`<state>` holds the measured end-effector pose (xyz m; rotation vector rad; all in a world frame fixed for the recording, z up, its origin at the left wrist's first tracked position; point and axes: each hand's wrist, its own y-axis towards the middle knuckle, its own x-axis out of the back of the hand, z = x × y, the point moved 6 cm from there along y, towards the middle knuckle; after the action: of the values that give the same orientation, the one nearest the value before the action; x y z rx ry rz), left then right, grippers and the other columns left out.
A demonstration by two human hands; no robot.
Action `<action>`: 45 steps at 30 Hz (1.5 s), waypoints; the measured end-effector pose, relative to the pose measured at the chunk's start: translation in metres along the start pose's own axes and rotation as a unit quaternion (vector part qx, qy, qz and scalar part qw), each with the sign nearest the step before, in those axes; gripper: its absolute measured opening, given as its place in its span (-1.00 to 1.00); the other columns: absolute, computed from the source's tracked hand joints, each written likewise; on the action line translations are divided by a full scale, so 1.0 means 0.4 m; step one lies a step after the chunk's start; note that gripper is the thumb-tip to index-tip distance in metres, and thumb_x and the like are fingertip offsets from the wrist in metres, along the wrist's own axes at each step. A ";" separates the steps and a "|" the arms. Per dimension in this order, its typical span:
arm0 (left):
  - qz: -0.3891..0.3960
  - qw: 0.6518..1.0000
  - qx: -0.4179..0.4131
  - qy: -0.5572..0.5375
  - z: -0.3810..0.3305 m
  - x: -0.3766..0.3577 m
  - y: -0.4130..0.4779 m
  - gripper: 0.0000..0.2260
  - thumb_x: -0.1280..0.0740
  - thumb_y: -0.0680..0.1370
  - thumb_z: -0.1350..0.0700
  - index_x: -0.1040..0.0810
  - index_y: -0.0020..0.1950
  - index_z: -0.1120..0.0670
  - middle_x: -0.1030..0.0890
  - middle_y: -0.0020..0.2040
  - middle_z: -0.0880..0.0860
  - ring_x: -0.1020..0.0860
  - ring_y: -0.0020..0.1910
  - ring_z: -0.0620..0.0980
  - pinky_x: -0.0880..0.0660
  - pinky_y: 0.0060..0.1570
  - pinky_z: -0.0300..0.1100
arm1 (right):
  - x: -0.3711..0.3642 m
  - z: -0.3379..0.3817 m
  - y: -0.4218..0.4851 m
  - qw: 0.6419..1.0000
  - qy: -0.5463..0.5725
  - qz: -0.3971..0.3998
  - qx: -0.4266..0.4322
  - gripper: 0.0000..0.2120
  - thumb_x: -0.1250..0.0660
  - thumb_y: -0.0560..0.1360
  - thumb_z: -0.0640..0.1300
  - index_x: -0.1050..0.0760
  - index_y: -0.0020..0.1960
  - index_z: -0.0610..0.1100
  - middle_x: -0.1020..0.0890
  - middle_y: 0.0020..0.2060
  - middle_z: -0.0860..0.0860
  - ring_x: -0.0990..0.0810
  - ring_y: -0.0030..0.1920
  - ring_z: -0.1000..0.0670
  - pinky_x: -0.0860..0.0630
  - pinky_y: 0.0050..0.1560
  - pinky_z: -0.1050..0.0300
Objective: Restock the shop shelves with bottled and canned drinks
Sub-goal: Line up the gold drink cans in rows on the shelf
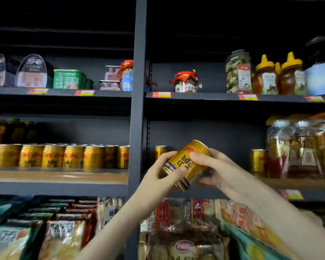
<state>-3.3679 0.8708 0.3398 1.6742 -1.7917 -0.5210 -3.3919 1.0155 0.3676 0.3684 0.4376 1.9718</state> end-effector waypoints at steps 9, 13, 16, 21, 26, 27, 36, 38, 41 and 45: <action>-0.058 0.967 0.248 0.013 0.255 0.177 -0.431 -0.31 -0.58 0.14 -0.23 -0.43 0.13 0.01 -0.67 -0.01 0.04 -0.65 -0.04 -0.06 -0.55 -0.04 -0.17 | -0.262 -0.426 -0.222 0.976 0.055 0.063 -0.202 -0.36 -0.61 0.22 -0.09 -0.44 0.22 -0.15 -0.66 0.04 -0.13 -0.67 0.04 -0.15 -0.59 0.07 -0.18; -0.115 0.933 0.338 -0.038 0.357 0.205 -0.618 -0.50 -0.50 0.38 -0.10 -0.40 0.16 0.10 -0.70 -0.26 0.05 -0.67 -0.25 -0.09 -0.50 -0.08 -0.23 | -0.393 -0.608 -0.343 0.957 0.061 0.050 -0.280 -0.33 -0.59 0.20 0.08 -0.44 0.18 -0.16 -0.64 0.04 -0.11 -0.67 -0.02 -0.11 -0.61 0.00 -0.16; -0.149 0.911 0.381 -0.056 0.426 0.205 -0.739 -0.50 -0.46 0.41 -0.20 -0.43 0.18 0.06 -0.67 -0.13 0.11 -0.66 -0.13 -0.03 -0.49 -0.11 -0.26 | -0.461 -0.702 -0.426 0.944 0.095 0.006 -0.317 -0.44 -0.47 0.20 0.14 -0.54 0.13 -0.09 -0.68 0.02 -0.09 -0.68 -0.05 -0.10 -0.58 -0.18 -0.01; -0.106 0.903 0.394 -0.132 0.499 0.197 -0.851 -0.44 -0.50 0.33 -0.11 -0.45 0.24 0.06 -0.64 0.10 0.10 -0.60 0.13 0.05 -0.51 0.15 -0.05 | -0.510 -0.777 -0.509 0.918 0.155 -0.024 -0.363 -0.40 -0.36 0.32 0.19 -0.54 0.17 -0.22 -0.64 -0.15 -0.20 -0.57 -0.33 -0.14 -0.49 -0.37 0.06; -0.092 0.883 0.411 -0.209 0.527 0.198 -0.893 -0.49 -0.48 0.38 0.10 -0.40 0.26 0.17 -0.63 0.05 0.14 -0.63 0.07 0.08 -0.55 0.04 -0.10 | -0.510 -0.800 -0.545 0.915 0.112 0.054 -0.383 -0.44 -0.36 0.38 0.22 -0.54 0.22 -0.14 -0.68 -0.01 -0.17 -0.65 -0.05 -0.15 -0.58 -0.06 -0.07; -0.092 0.878 0.416 -0.219 0.530 0.198 -0.899 -0.47 -0.50 0.37 0.11 -0.41 0.27 0.19 -0.63 0.06 0.15 -0.63 0.06 0.08 -0.56 0.01 -0.12 | -0.509 -0.802 -0.550 0.916 0.097 0.063 -0.385 -0.47 -0.34 0.38 0.20 -0.54 0.23 -0.09 -0.68 0.04 -0.13 -0.66 0.02 -0.12 -0.58 0.05 -0.09; -0.047 0.903 0.407 -0.129 0.529 0.171 -0.911 -0.49 -0.53 0.37 0.26 -0.47 0.27 0.08 -0.65 0.09 0.02 -0.63 0.08 -0.02 -0.56 -0.04 -0.20 | -0.534 -0.757 -0.552 0.921 -0.305 0.230 -0.077 -0.31 -0.37 0.53 -0.01 -0.03 0.36 0.53 0.09 0.37 0.54 0.00 0.34 0.54 -0.11 0.18 0.65; -0.017 0.915 0.391 -0.098 0.524 0.159 -0.887 -0.49 -0.51 0.40 0.29 -0.48 0.28 0.00 -0.64 0.13 -0.04 -0.60 0.13 -0.10 -0.55 0.03 -0.21 | -0.515 -0.766 -0.555 0.916 -0.332 0.221 -0.053 -0.36 -0.37 0.54 -0.03 -0.08 0.34 0.48 0.19 0.34 0.59 0.10 0.31 0.58 -0.08 0.18 0.65; 0.021 0.930 0.363 -0.049 0.522 0.135 -0.839 -0.50 -0.53 0.39 0.28 -0.51 0.24 -0.07 -0.64 0.12 -0.10 -0.58 0.14 -0.15 -0.53 0.14 -0.16 | -0.467 -0.761 -0.552 0.921 -0.341 0.184 -0.035 -0.40 -0.37 0.54 -0.02 -0.10 0.34 0.41 0.23 0.35 0.58 0.12 0.32 0.57 -0.09 0.21 0.59; 0.026 0.935 0.351 -0.040 0.504 0.082 -0.750 -0.51 -0.57 0.35 0.20 -0.53 0.23 0.00 -0.64 0.11 -0.05 -0.61 0.10 -0.11 -0.57 0.12 -0.08 | -0.382 -0.708 -0.539 0.902 -0.383 0.187 -0.064 -0.13 -0.37 0.52 0.06 0.27 0.32 0.61 0.33 0.40 0.49 -0.08 0.38 0.38 -0.38 0.21 0.34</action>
<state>-3.2825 0.7776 -0.0005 2.0657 -2.2373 0.1105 -3.2818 0.9227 0.0081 1.1530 -0.2922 2.0071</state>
